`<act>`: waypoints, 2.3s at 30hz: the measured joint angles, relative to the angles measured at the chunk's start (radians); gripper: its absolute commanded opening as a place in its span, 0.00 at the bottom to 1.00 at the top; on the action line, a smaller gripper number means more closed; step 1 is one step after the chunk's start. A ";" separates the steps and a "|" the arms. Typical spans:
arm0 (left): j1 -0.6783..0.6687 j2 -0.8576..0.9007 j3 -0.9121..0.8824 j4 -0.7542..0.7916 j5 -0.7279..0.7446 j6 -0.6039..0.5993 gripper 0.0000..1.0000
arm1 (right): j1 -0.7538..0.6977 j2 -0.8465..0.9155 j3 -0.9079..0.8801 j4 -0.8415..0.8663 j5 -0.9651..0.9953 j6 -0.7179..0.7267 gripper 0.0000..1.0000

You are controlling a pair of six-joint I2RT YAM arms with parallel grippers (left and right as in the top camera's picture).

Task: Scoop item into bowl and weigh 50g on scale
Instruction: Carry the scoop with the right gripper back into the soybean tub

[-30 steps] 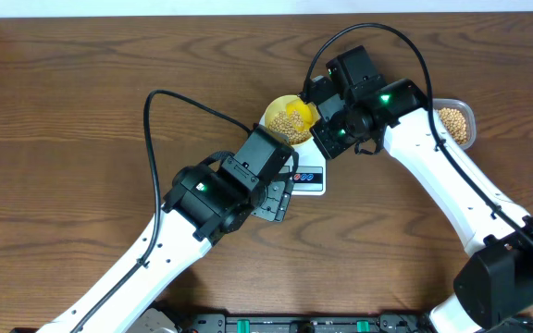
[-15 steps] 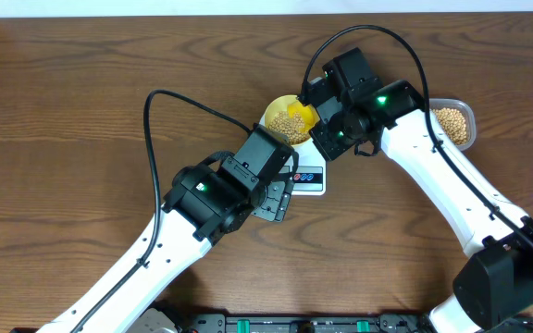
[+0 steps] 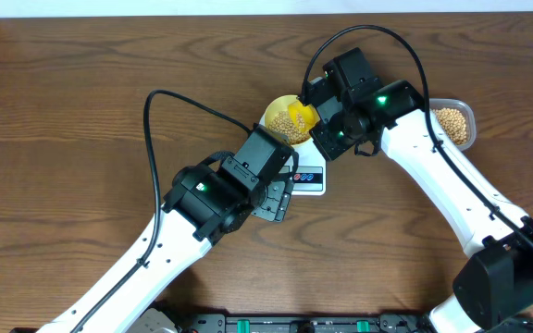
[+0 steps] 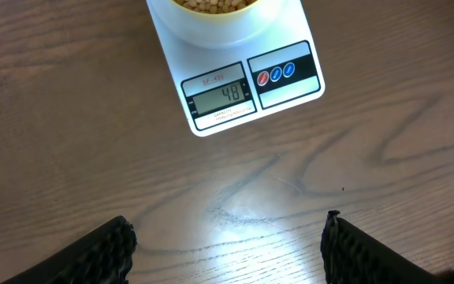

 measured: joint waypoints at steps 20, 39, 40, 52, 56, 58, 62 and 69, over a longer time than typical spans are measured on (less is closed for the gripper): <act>0.000 0.000 0.000 0.000 0.000 0.000 0.78 | -0.025 0.000 0.000 0.005 -0.069 0.008 0.01; 0.000 0.000 0.000 0.000 0.000 0.000 0.78 | -0.085 0.000 0.000 0.005 -0.207 0.042 0.01; 0.000 0.000 0.000 0.000 0.000 0.000 0.78 | -0.098 0.000 0.000 0.005 -0.223 0.048 0.01; 0.000 0.000 0.000 0.000 0.000 0.000 0.79 | -0.296 0.000 0.000 0.005 -0.460 0.096 0.01; 0.000 0.000 0.000 0.000 0.000 0.000 0.78 | -0.359 0.000 0.000 -0.014 -0.524 0.099 0.01; 0.000 0.000 0.000 0.000 0.000 0.000 0.78 | -0.397 0.000 0.000 -0.042 -0.542 0.098 0.01; 0.000 0.000 0.000 0.000 0.000 0.000 0.78 | -0.475 0.000 0.000 -0.090 -0.547 0.085 0.01; 0.000 0.000 0.000 0.000 0.000 0.000 0.78 | -0.644 0.000 0.001 -0.179 -0.545 0.037 0.01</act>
